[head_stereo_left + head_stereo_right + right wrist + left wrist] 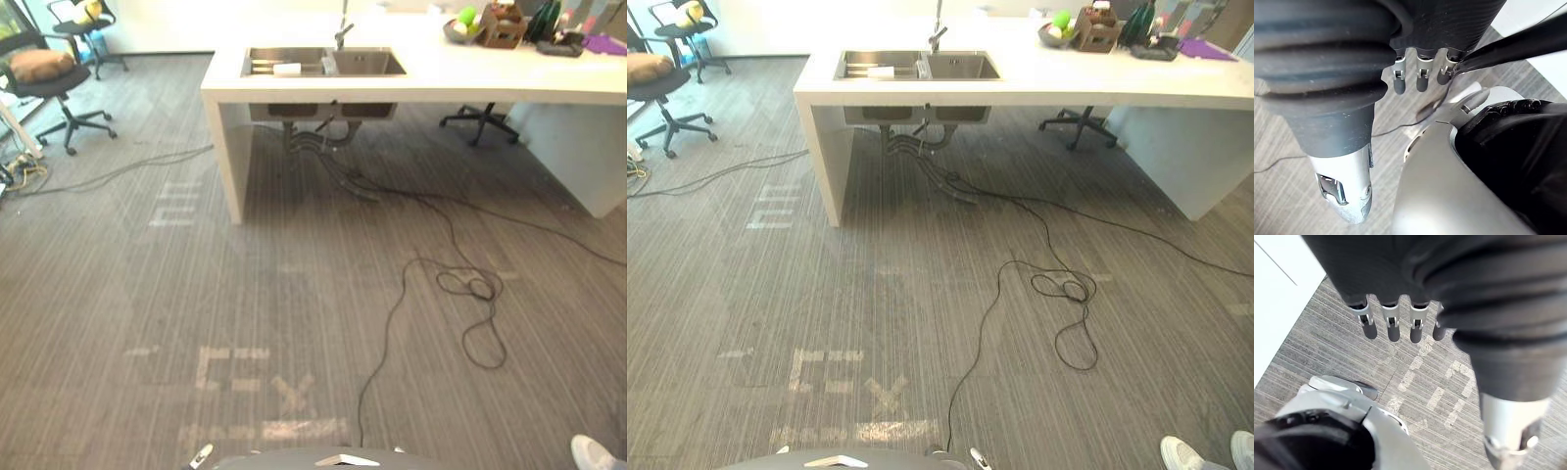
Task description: Walk over to the sink, pick up the cup, carry it to the dishwasher, place the cup inside the dishwasher, then close the dishwasher door
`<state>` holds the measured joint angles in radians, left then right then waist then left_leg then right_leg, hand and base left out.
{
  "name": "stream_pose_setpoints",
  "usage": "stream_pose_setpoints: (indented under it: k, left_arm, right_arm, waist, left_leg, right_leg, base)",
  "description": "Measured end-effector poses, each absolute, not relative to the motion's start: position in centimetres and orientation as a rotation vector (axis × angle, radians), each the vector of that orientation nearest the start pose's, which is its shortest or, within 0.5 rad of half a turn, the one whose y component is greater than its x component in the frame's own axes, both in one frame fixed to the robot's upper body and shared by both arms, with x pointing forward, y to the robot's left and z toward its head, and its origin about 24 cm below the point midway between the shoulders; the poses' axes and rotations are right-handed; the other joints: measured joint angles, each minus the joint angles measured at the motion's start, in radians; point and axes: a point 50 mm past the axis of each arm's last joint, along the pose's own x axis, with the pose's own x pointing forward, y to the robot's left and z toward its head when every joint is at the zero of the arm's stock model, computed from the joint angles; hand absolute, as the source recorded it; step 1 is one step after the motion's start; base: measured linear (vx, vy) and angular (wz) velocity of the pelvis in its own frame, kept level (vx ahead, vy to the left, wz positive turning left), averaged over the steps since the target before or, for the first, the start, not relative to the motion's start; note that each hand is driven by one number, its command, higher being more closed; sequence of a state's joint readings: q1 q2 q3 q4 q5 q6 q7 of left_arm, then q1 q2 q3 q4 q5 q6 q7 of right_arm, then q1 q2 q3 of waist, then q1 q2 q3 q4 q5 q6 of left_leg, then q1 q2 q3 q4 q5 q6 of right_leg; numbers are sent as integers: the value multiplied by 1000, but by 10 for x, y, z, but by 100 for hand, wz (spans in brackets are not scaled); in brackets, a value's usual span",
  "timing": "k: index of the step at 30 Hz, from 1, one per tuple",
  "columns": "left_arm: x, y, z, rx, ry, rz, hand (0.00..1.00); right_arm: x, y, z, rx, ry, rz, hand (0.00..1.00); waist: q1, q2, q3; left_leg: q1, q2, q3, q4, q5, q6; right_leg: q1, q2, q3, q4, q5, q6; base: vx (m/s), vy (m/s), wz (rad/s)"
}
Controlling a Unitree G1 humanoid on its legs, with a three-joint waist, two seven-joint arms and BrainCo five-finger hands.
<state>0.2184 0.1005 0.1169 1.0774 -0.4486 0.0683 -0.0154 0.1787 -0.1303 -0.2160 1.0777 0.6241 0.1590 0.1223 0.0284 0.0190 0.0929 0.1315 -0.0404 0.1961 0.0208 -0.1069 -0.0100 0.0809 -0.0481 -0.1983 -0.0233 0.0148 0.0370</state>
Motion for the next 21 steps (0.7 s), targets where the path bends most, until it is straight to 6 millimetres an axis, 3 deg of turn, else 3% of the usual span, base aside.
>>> stream_pose_setpoints:
  k: [4, 6, 7, 9, 11, 15, 21]
  left_arm:
    - [38, 203, -170, -344, 1183, 430, 0]
    - [43, 203, -168, -347, 1160, 409, 0]
    - [50, 202, -166, -355, 1131, 385, 0]
    - [70, 199, -162, -386, 1073, 342, 0]
    - [94, 186, -156, -433, 1022, 263, 0]
    - [121, 171, -147, -453, 961, 218, 0]
    - [136, 161, -141, -397, 949, 182, 0]
  right_arm:
    - [47, -219, -167, 521, 1160, -478, 0]
    - [58, -218, -166, 535, 1129, -472, 0]
    - [68, -217, -164, 561, 1102, -474, 0]
    - [83, -215, -162, 603, 1056, -475, 0]
    - [103, -206, -158, 633, 997, -438, 0]
    - [131, -198, -148, 667, 901, -394, 0]
    - [145, -191, -144, 660, 891, -360, 0]
  waist:
    - [11, -11, 27]
    - [20, -4, 23]
    - [19, -15, 29]
    - [18, -10, 34]
    - [20, -11, 36]
    - [16, -17, 39]
    - [10, -27, 55]
  left_leg:
    - [49, 12, 7, -26, 13, -14]
    - [48, 18, 8, -29, 18, -8]
    - [45, 18, 6, -44, 28, -4]
    - [46, 19, -5, -55, 40, -10]
    - [45, 18, -21, -64, 58, 1]
    - [47, 18, -33, -63, 62, 6]
    - [48, 13, -53, -73, 73, 16]
  right_leg:
    - [72, 10, -48, -38, 2, 0]
    - [74, 17, -53, -49, 7, -7]
    - [72, 20, -57, -58, 12, -14]
    - [70, 21, -72, -61, 13, -16]
    - [70, 22, -90, -61, 14, -18]
    - [77, 22, -98, -58, 14, -18]
    - [81, 18, -119, -58, 14, -17]
  base:
    - [-39, -49, 30]
    - [-98, -71, 2]
    - [-60, -56, 11]
    - [-54, -46, 21]
    - [-49, -31, 21]
    - [-37, -14, 8]
    - [-20, 3, 10]
